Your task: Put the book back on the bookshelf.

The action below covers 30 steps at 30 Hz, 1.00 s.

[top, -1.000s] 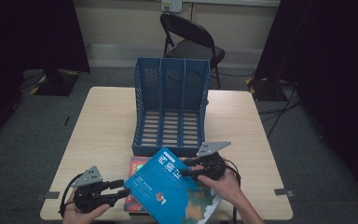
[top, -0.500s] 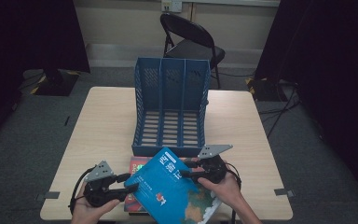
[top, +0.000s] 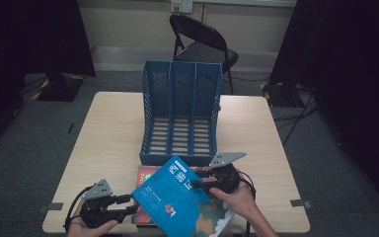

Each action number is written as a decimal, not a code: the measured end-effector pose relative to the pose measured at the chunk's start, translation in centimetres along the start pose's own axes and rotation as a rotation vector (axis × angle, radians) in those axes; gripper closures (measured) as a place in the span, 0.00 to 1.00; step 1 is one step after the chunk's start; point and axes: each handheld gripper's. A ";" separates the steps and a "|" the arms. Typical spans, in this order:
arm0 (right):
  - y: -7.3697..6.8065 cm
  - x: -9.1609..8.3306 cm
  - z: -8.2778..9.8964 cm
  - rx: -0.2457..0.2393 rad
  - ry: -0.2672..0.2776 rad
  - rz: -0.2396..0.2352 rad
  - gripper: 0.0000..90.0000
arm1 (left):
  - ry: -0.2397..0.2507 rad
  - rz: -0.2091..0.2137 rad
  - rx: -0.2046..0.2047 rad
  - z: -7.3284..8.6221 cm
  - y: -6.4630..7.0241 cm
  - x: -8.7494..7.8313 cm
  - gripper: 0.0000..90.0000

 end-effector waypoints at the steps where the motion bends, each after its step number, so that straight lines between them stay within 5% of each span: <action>1: 0.0 0.0 0.0 0.000 -0.006 -0.008 0.61 | -0.002 -0.007 -0.002 0.0 0.0 0.0 0.57; 11: -0.3 -1.2 1.2 0.029 0.016 0.013 0.56 | 0.008 -0.014 0.005 -1.0 -1.0 1.0 0.58; 13: -0.4 -1.4 1.5 0.040 0.023 0.023 0.54 | 0.003 0.006 -0.023 -1.5 -1.7 1.6 0.58; 18: -1.1 -1.9 1.9 0.045 0.026 0.053 0.48 | -0.011 0.008 0.017 -2.5 -2.5 2.3 0.54; 21: -1.4 -2.2 2.2 0.050 0.029 0.064 0.46 | -0.013 0.016 -0.001 -3.1 -3.3 2.9 0.51; 30: -2.3 -2.9 2.9 0.048 0.029 0.094 0.39 | 0.002 -0.044 -0.014 -4.1 -3.4 4.0 0.47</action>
Point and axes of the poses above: each handheld gripper's, and its own axes: x roughly forward along the jaws, z roughly out of its underside, y roughly to its right, and after that the axes turned 5 degrees about y, right-handed
